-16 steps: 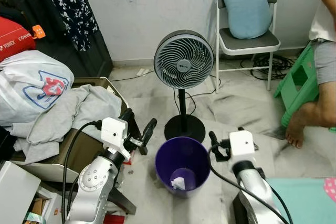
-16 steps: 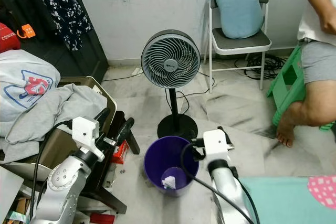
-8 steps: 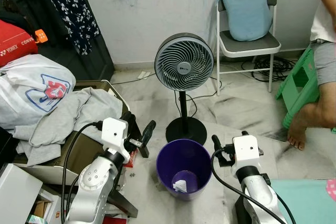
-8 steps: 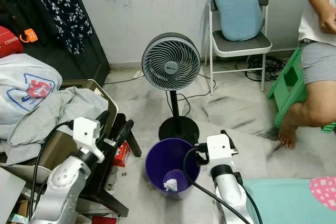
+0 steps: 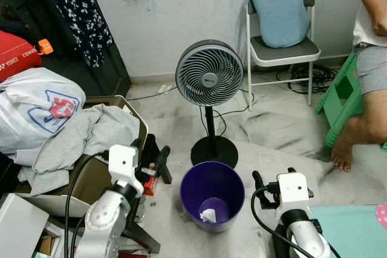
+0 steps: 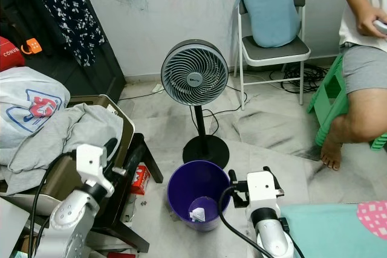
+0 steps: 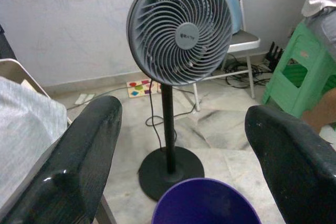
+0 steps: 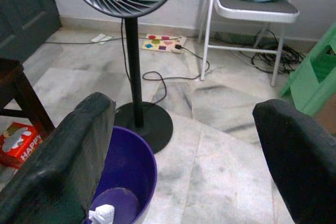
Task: Clean up the room
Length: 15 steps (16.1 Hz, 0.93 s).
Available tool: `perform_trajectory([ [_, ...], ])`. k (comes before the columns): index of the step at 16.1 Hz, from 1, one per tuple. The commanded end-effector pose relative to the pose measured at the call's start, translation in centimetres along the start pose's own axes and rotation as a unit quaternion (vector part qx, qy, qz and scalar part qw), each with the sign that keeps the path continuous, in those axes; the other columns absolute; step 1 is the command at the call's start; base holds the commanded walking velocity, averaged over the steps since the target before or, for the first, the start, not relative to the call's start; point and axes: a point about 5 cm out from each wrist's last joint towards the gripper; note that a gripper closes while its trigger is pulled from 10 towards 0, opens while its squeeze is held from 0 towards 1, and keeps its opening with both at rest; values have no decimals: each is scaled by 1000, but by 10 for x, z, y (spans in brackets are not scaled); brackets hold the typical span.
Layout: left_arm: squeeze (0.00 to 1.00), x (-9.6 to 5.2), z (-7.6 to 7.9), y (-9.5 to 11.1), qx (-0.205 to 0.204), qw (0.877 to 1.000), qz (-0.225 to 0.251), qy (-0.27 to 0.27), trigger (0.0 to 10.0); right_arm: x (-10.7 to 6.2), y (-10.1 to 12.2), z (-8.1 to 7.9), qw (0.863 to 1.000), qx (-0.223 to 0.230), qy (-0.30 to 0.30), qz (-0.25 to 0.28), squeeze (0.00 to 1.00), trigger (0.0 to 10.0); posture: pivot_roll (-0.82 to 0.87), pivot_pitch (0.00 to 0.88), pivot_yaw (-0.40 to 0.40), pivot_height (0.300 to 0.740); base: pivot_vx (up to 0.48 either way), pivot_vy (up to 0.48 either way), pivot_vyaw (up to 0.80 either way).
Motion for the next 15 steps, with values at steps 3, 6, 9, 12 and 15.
perform_trajectory([
  [3, 0, 3, 4, 7, 5, 1000, 11, -11, 10000, 7, 13, -12, 1000, -5, 18, 25, 0, 10000, -207, 0, 160, 740, 0, 0, 717],
  [6, 0, 9, 3, 14, 16, 1000, 23, -8, 10000, 17, 24, -13, 999, -4, 25, 37, 0, 10000, -193, 0, 142, 740, 0, 0, 800],
  [9, 0, 5, 0, 15, 21, 1000, 22, 6, 10000, 24, 29, -11, 999, -9, 29, 41, 0, 10000, -169, 0, 128, 740, 0, 0, 533],
  [12, 0, 1, 3, 12, 13, 1000, 20, 12, 10000, 26, 31, -13, 999, -10, 32, 43, 0, 10000, -167, 0, 118, 740, 0, 0, 0],
  [15, 0, 4, 11, 10, 14, 1000, 17, 4, 10000, 26, 32, -13, 998, -17, 37, 44, 0, 10000, -180, 0, 113, 740, 0, 0, 0],
])
Point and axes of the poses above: a point about 5 cm out from each wrist's last joint towards the gripper, its own x axis pointing out of the wrist towards the gripper, its own y axis along the axis of the wrist's last joint, z = x × y, and after that the axes turned 2 degrees about x, right-handed
